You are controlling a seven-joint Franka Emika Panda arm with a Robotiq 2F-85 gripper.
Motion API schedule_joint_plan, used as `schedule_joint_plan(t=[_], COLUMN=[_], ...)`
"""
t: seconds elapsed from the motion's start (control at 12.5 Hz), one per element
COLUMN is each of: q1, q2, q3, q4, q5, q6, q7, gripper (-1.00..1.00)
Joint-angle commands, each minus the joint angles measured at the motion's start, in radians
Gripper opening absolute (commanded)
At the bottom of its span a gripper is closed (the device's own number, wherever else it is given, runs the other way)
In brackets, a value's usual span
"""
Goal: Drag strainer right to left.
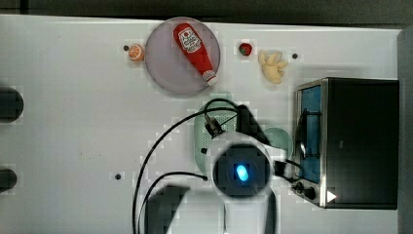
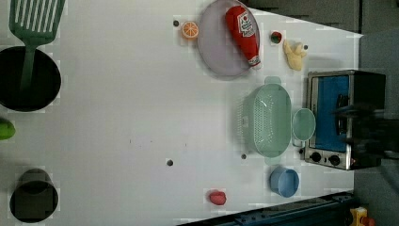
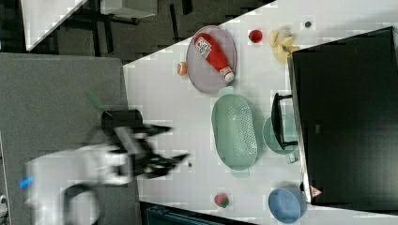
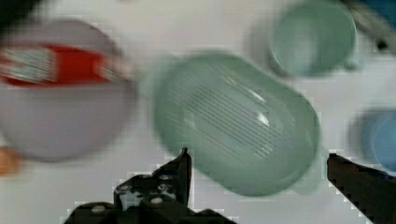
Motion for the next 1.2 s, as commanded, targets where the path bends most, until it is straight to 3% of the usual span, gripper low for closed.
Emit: schedule_joint_plan(t=[0.08,0.4,0.72,1.2], q1=[-0.015,-0.014,-0.010,0.045], q2=[0.079,0.304,0.493,0.603], q3=[0.017,0.033,0.042,0.048], q4=[-0.076,-0.089,-0.086,-0.084], q5=[0.002,0.002,0.002,0.003], q6=[0.094,0.330,0.558,0.627], q7=[0.253,0.465,0.524,0.634], gripper=[1.00,1.00,1.00,1.00])
